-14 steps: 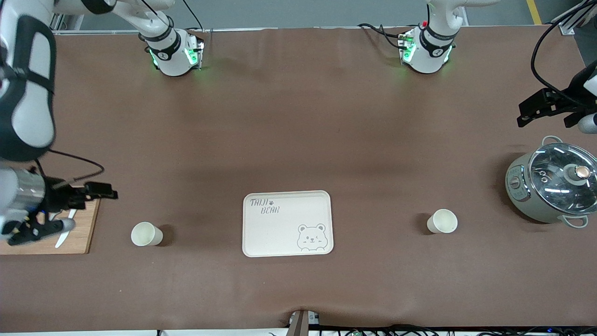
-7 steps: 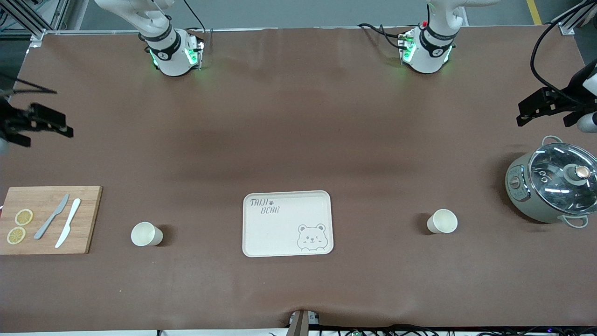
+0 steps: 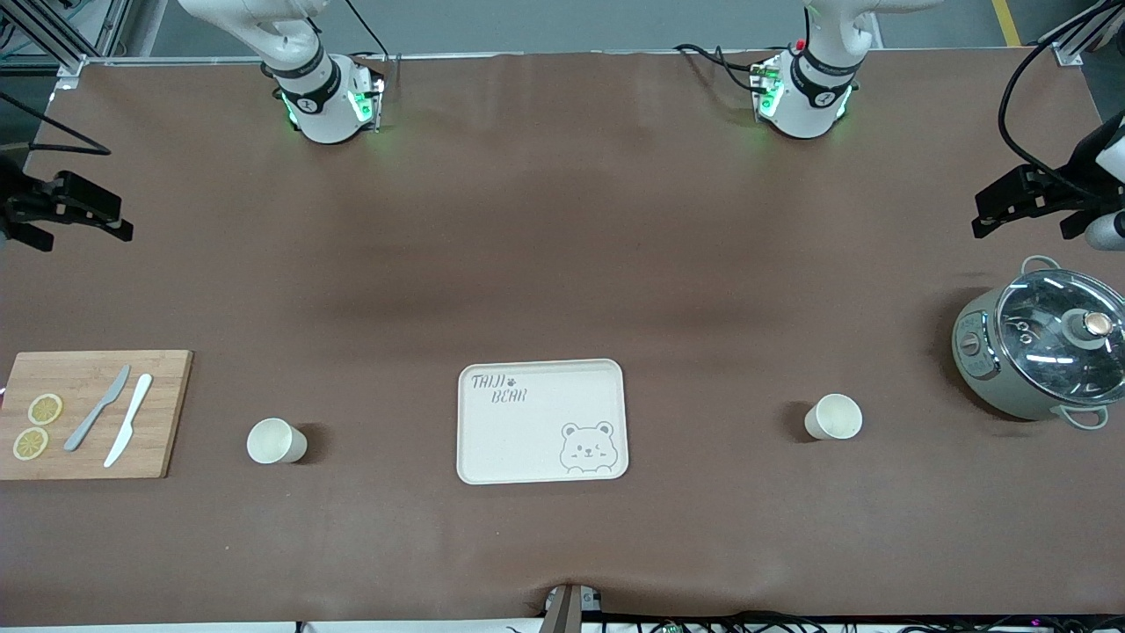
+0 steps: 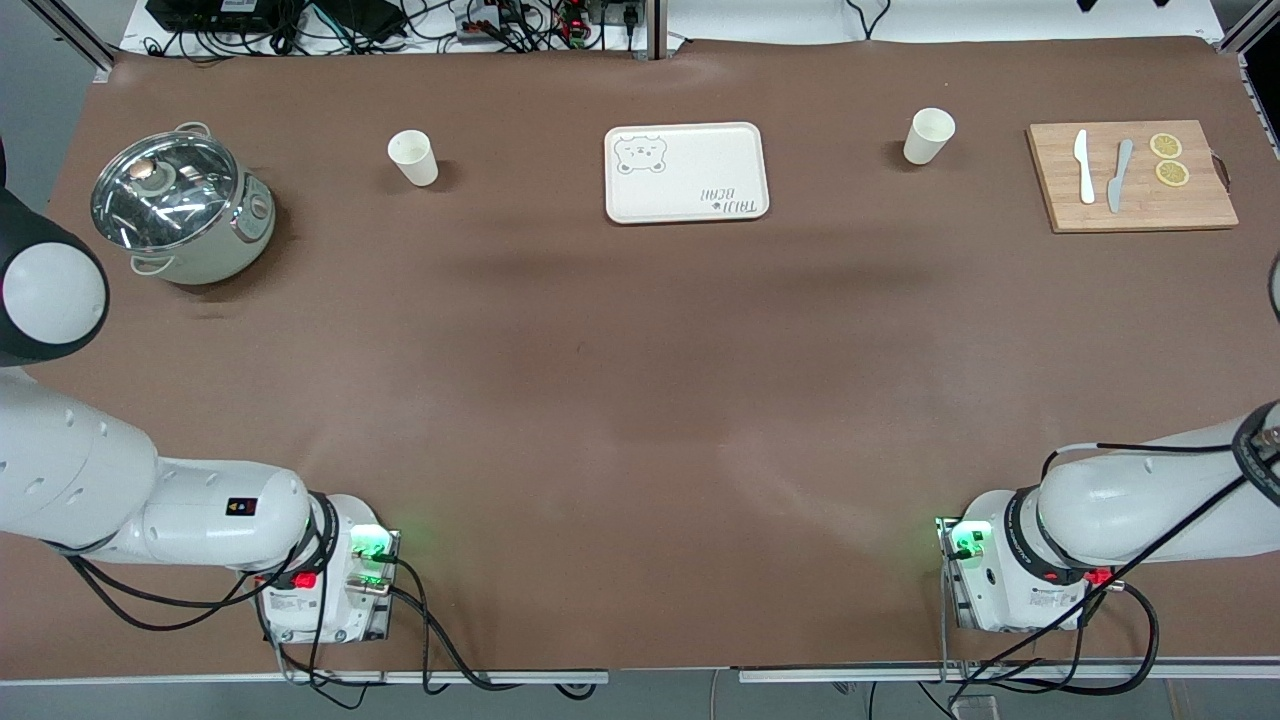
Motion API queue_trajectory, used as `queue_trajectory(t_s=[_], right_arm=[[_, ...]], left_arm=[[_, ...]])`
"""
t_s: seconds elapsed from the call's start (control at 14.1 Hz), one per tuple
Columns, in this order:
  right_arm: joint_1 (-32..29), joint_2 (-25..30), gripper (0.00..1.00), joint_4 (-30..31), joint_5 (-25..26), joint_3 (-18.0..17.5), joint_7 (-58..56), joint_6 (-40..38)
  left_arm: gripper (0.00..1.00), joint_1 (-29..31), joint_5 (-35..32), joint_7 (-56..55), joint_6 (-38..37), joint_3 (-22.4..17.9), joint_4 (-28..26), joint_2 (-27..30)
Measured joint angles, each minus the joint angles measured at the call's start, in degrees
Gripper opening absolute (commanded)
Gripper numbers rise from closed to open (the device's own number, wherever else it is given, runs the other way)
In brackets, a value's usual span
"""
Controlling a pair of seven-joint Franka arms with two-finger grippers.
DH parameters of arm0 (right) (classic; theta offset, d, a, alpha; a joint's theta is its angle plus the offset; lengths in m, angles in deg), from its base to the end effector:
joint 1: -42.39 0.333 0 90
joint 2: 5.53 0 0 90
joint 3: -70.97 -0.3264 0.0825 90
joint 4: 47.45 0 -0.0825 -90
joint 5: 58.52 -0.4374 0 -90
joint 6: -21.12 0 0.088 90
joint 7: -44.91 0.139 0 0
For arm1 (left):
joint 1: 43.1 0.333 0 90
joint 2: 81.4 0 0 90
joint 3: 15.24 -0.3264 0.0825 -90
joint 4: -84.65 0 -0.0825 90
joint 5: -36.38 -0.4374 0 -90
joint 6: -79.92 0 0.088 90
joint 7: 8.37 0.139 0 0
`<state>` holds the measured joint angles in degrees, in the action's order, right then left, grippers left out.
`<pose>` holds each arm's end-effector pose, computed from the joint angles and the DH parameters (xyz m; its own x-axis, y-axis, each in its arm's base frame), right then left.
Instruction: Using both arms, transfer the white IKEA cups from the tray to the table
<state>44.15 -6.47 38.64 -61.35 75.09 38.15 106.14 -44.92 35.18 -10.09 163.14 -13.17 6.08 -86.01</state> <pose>0.6032 -0.0173 0.6212 0.9963 0.0808 -0.0290 0.0793 -0.9955 -0.0519 0.6199 -0.0381 0.6467 0.9994 -0.0353 0.0013 -0.0353 -0.9992 -0.0179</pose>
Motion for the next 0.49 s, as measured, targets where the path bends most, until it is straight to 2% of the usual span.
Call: queue_trajectory(t_s=[0.21,0.49], right_arm=[[0.00,3.94,1.00,3.97,0.80,-0.07,3.08,0.13],[0.03,3.55,1.00,5.11,0.90,-0.53,3.47,2.29]], left_arm=[[1.00,0.00,0.00,0.00,0.00,0.00,0.00,0.00],[1.00,0.00,0.00,0.00,0.00,0.00,-0.01,0.00]])
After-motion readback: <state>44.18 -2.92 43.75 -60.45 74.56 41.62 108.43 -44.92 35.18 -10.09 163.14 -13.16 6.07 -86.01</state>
